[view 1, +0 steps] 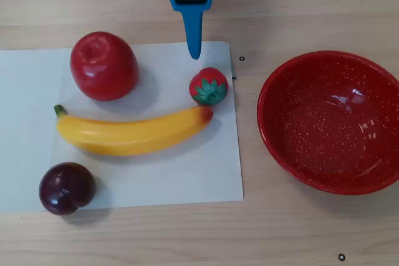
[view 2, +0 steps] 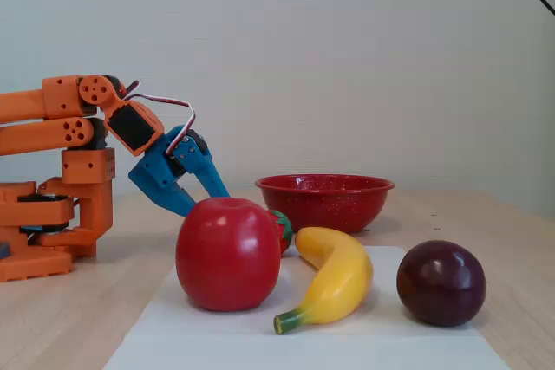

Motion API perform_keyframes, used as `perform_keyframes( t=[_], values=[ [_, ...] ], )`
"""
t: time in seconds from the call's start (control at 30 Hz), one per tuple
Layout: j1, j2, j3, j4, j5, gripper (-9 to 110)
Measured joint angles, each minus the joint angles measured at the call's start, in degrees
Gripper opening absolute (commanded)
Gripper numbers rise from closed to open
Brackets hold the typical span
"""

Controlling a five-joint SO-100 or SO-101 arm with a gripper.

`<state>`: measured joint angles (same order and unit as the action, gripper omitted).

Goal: Grasp the banana and put it in the red bowl

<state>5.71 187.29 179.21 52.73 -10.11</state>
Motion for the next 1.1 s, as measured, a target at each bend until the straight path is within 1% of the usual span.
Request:
perform_keyframes(
  t=[0.8, 0.97, 1.1],
  values=[
    [0.0, -0.09, -0.44, 0.53, 0.7, 0],
    [-0.09, -8.7, -4.83, 1.67, 1.67, 0],
    [-0.79, -15.29, -12.3, 6.59, 2.81, 0]
  ],
)
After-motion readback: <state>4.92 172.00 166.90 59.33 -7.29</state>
